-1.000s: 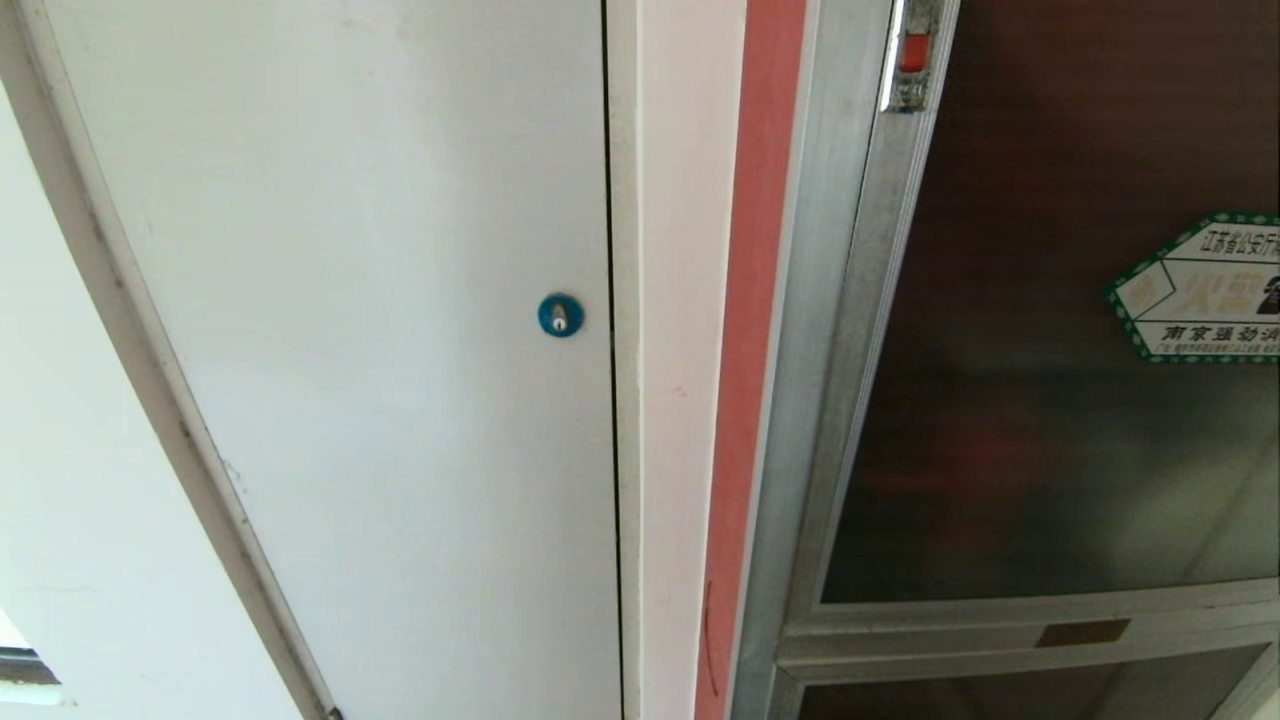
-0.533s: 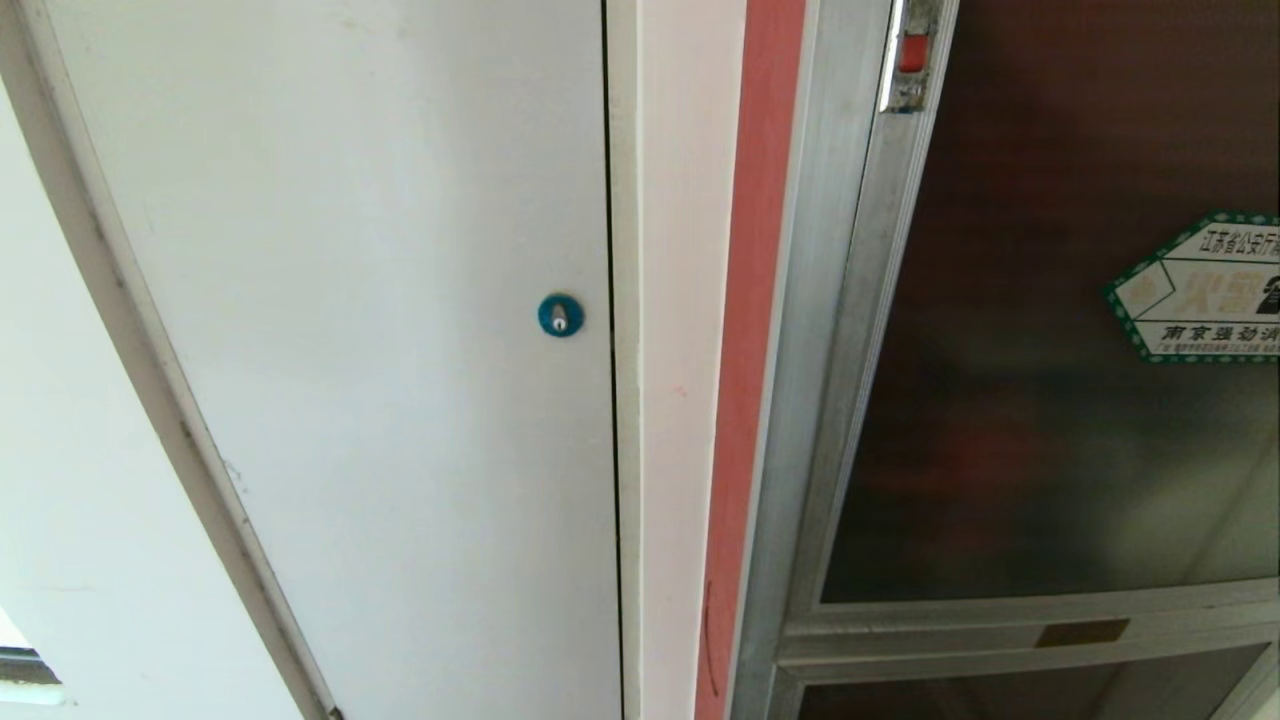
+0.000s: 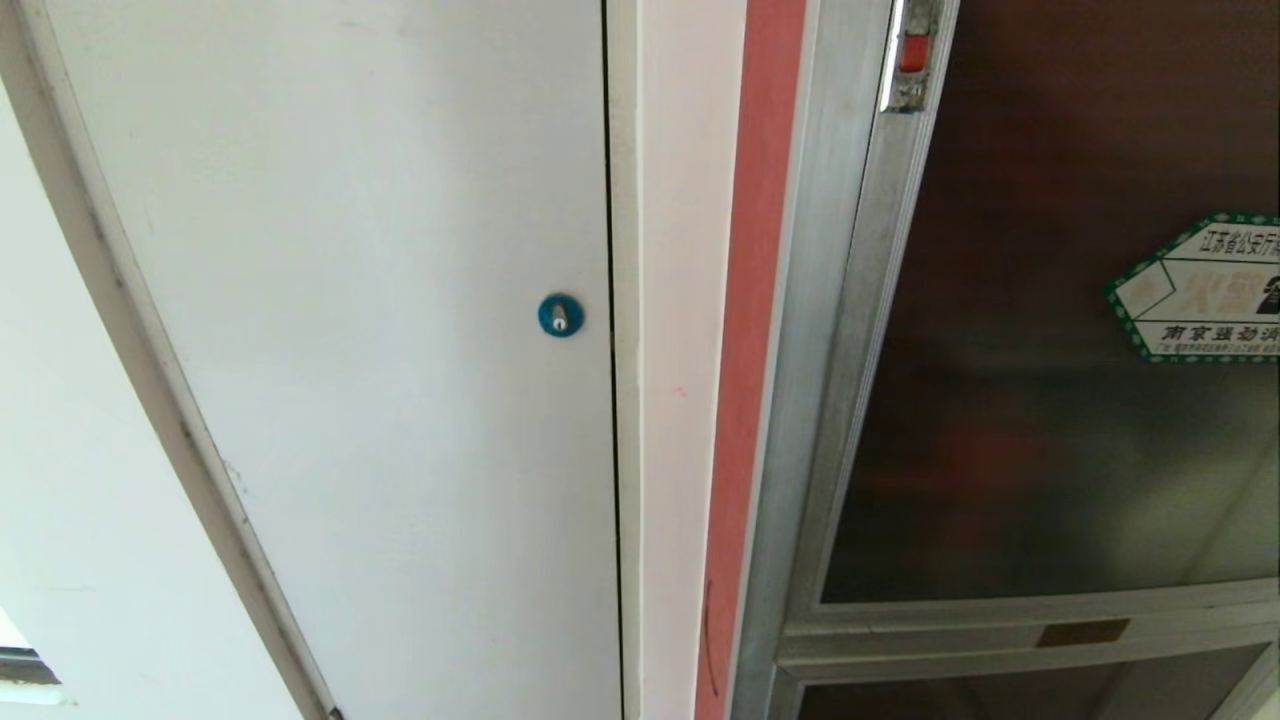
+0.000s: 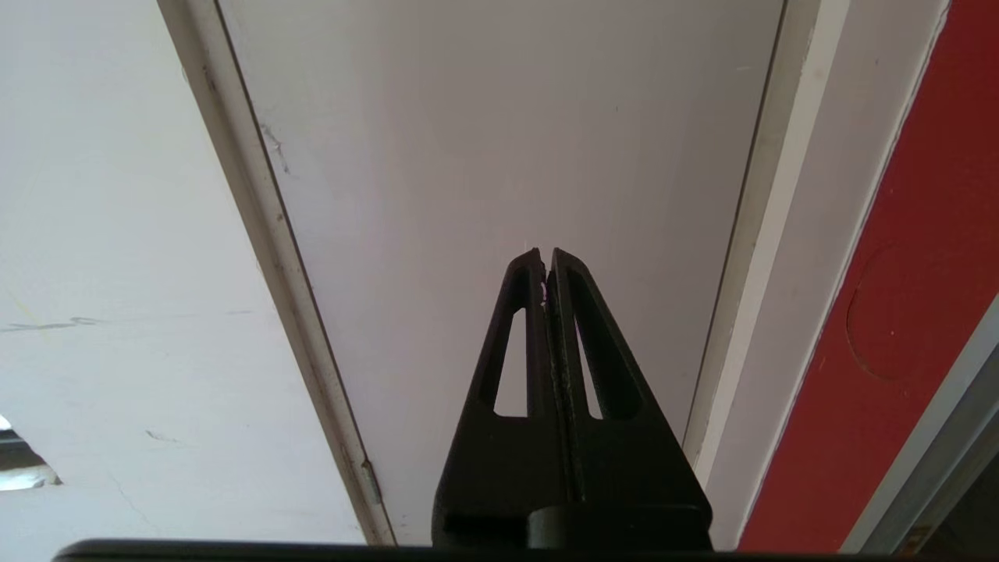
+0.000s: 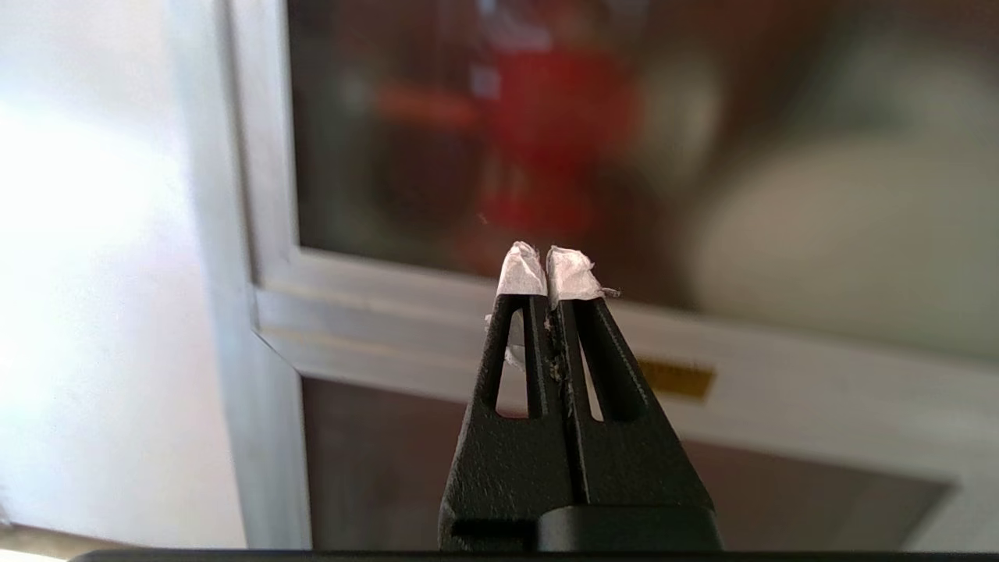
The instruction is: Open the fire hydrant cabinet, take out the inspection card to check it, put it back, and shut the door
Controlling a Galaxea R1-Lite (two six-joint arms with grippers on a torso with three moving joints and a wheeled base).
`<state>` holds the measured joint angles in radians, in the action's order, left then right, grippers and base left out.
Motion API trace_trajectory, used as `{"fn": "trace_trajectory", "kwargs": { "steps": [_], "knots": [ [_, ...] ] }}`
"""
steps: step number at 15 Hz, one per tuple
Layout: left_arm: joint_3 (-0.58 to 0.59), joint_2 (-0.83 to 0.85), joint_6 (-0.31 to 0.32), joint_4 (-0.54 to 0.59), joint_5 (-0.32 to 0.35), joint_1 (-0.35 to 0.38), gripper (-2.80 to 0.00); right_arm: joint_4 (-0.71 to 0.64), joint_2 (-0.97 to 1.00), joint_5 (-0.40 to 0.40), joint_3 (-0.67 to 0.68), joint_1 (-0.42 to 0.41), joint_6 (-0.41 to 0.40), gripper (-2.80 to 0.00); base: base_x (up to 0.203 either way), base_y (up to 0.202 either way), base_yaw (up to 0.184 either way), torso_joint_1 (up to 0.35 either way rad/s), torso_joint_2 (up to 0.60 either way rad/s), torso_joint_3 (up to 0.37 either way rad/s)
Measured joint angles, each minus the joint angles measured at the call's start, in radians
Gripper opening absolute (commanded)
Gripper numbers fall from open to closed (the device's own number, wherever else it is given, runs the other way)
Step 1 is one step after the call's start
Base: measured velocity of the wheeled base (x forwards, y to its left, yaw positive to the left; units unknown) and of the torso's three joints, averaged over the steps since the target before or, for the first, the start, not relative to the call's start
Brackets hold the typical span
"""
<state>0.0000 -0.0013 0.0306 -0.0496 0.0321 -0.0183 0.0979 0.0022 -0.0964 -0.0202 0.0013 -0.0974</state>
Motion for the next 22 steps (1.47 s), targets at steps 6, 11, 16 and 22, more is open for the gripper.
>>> {"fn": "trace_trajectory", "kwargs": {
  "steps": [6,11,16,22],
  "knots": [
    [0.000,0.000,0.000,0.000,0.000,0.000,-2.80,-0.108,-0.003,0.070,0.019,0.000,0.046,-2.80,0.000,0.000,0.000,0.000,0.00,0.000],
    [0.000,0.000,0.000,0.000,0.000,0.000,-2.80,-0.107,-0.003,0.071,0.020,0.000,0.052,-2.80,0.000,0.000,0.000,0.000,0.00,0.000],
    [0.000,0.000,0.000,0.000,0.000,0.000,-2.80,-0.106,-0.003,0.071,0.020,0.000,0.052,-2.80,0.000,0.000,0.000,0.000,0.00,0.000],
    [0.000,0.000,0.000,0.000,0.000,0.000,-2.80,-0.106,-0.003,0.071,0.020,0.000,0.051,-2.80,0.000,0.000,0.000,0.000,0.00,0.000]
  ]
}}
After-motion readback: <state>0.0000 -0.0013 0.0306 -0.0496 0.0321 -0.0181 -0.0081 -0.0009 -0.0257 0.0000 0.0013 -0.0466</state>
